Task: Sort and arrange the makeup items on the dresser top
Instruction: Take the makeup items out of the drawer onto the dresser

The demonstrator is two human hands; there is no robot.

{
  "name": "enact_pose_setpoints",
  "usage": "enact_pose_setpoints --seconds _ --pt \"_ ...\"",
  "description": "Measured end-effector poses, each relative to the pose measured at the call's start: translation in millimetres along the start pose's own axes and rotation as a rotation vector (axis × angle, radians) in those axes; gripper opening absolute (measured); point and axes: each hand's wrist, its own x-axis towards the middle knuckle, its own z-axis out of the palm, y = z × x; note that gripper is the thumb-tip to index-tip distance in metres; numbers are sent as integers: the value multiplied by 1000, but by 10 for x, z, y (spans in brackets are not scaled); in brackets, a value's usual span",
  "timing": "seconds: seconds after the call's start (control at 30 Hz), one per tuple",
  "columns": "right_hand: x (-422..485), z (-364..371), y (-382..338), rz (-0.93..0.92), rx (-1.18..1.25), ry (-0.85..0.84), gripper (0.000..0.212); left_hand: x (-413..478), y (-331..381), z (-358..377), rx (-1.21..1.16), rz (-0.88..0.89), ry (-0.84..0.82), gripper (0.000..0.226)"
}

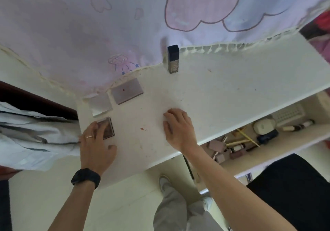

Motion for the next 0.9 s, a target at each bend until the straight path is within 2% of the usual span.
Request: enact_pose_setpoints --seconds 0.1,0.17,0.23,0.33,0.4,0.47,0.57,0.67,0.83,0.9 --pt "-339 -186 57 46 149 56 31 -425 458 233 -111 22 75 64" --pt "-760 -372 210 99 156 99 29 -739 845 450 -201 166 88 53" --pt "-1245 -568 475 215 73 82 26 -1021 1265 670 -289 330 70 39" --pt "-1869 -833 913 407 -117 6 21 -1286 1832 971 -326 463 -85 24" --pt "-2087 -980 1112 458 -224 -30 17 -1361 2093 1166 -244 508 -255 24" --pt "-2113 -1060 1196 443 -319 -87 28 -1333 2259 1352 -84 485 -453 31" --pt "-1925 -1124 1259 428 -367 -136 32 -1207 2363 1595 315 518 -637 46" --pt "-1647 -1177 1388 503 -396 -424 37 -1161 2402 1750 482 584 -625 46" --pt "-1258 -1130 1578 533 -436 -654 31 -1176 2559 1976 464 575 -499 36" --pt "-1153 -1077 1605 551 -438 -731 22 -1145 2631 2080 428 574 -449 37"
